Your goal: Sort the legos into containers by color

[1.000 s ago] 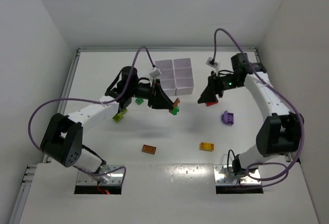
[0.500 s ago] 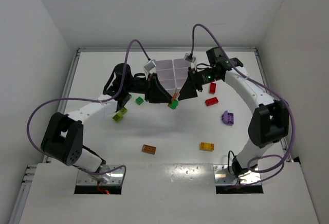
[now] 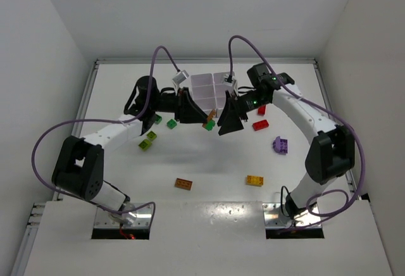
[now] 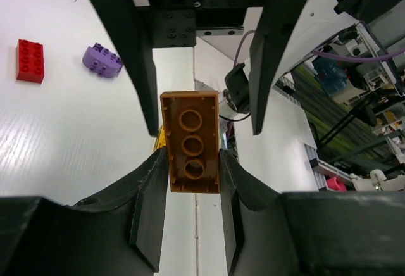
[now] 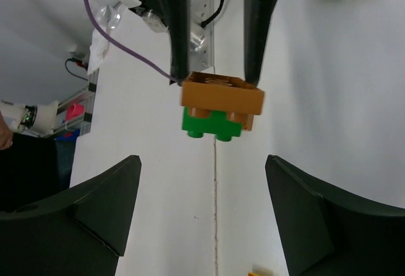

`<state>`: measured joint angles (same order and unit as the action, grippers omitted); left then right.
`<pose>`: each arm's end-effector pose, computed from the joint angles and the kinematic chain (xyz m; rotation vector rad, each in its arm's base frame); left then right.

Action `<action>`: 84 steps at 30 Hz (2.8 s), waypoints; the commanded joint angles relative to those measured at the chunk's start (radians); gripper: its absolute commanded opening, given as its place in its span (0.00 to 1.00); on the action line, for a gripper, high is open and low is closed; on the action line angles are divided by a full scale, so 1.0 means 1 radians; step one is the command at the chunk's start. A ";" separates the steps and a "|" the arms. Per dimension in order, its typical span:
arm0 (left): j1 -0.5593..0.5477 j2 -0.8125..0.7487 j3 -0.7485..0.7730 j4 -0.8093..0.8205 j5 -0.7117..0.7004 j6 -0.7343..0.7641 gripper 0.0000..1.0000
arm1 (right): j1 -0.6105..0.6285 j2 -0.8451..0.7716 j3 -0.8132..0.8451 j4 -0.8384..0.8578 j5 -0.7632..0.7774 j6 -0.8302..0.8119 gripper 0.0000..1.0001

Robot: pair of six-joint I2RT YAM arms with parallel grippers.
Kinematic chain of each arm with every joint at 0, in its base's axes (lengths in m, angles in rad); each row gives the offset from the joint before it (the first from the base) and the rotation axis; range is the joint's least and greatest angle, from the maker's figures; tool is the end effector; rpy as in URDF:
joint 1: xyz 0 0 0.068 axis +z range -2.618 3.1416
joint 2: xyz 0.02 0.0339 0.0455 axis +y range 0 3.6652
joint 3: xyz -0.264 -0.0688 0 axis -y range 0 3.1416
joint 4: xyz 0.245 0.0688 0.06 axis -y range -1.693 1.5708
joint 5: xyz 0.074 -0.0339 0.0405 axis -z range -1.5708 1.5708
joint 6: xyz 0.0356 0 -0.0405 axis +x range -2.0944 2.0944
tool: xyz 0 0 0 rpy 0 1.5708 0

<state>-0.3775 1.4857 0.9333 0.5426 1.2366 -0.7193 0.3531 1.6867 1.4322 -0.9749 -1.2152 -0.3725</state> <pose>0.2881 -0.1504 0.2982 0.8159 1.7206 -1.7487 0.2997 0.1460 0.2907 -1.0885 2.0802 1.6170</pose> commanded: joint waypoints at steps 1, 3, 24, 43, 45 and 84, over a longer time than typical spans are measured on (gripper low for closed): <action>0.009 0.005 0.035 0.059 0.008 0.011 0.00 | 0.007 -0.062 -0.001 -0.028 -0.072 -0.086 0.80; 0.009 0.016 0.044 0.059 0.008 0.011 0.00 | 0.007 -0.062 -0.001 0.010 -0.072 -0.059 0.80; -0.009 -0.004 0.035 0.068 0.008 0.001 0.00 | 0.046 -0.001 -0.001 0.304 0.028 0.234 0.85; 0.146 -0.025 0.016 0.154 -0.184 -0.074 0.00 | 0.066 -0.058 -0.082 0.262 0.031 0.190 0.00; 0.198 -0.036 0.027 0.142 -0.204 -0.062 0.00 | 0.054 -0.082 -0.107 0.185 0.042 0.118 0.00; 0.483 -0.208 0.045 -0.857 -0.710 0.512 0.90 | 0.307 0.599 0.428 0.630 0.654 0.429 0.00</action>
<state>0.0849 1.2625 0.9230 -0.2714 0.5285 -0.1890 0.6510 2.2234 1.7935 -0.3824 -0.6273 0.0063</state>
